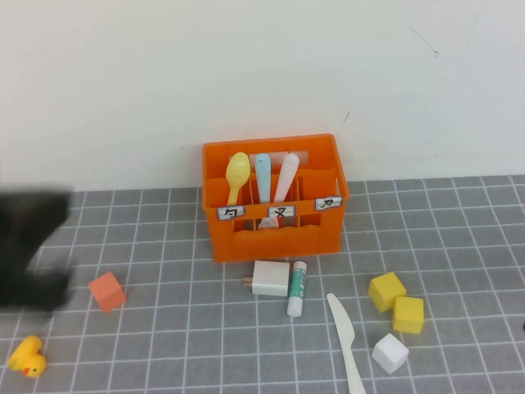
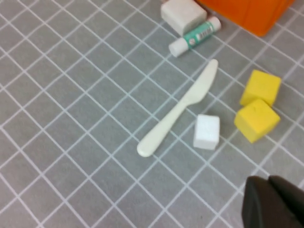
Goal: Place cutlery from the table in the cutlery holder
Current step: Pick up the knife
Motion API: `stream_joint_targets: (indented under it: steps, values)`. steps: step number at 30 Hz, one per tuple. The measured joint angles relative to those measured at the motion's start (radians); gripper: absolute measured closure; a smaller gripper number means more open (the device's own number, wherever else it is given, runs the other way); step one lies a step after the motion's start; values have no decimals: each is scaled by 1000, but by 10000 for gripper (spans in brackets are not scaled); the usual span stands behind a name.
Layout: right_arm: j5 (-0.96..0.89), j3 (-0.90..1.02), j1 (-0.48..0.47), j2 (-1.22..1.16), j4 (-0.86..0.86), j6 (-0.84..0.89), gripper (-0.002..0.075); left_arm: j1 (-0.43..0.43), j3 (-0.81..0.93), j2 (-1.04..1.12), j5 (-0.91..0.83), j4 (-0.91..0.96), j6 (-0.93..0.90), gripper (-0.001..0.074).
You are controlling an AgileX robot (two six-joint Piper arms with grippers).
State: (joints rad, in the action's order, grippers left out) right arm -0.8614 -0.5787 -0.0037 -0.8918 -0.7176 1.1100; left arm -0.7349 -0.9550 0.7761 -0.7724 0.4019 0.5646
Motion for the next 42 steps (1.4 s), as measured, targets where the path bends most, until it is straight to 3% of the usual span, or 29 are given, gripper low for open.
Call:
stream_joint_targets:
  steps: [4, 10, 16, 20, 25, 30, 32, 38, 42]
  values:
    - [25, -59, 86, -98, 45, -39, 728, 0, 215, -185, 17, 34, 7, 735]
    - [127, -118, 324, -283, 285, -331, 728, 0, 472, -439, 29, 41, 52, 735]
    - [209, -194, 568, -505, 529, -668, 728, 0, 600, -603, 46, 112, 191, 735]
    - [232, -268, 682, -642, 682, -884, 728, 0, 621, -656, 48, 158, 255, 735]
    - [326, -351, 738, -789, 739, -1088, 728, 0, 625, -673, 54, 176, 276, 735]
    - [453, -394, 735, -900, 735, -1182, 719, 0, 625, -673, 55, 178, 296, 735]
    - [453, -417, 731, -945, 735, -1188, 671, 0, 625, -673, 55, 178, 305, 735]
    - [379, -488, 717, -1059, 735, -1199, 398, 0, 625, -673, 46, 178, 364, 735]
    - [369, -500, 717, -1107, 734, -1215, 326, 0, 625, -666, 24, 178, 422, 735]
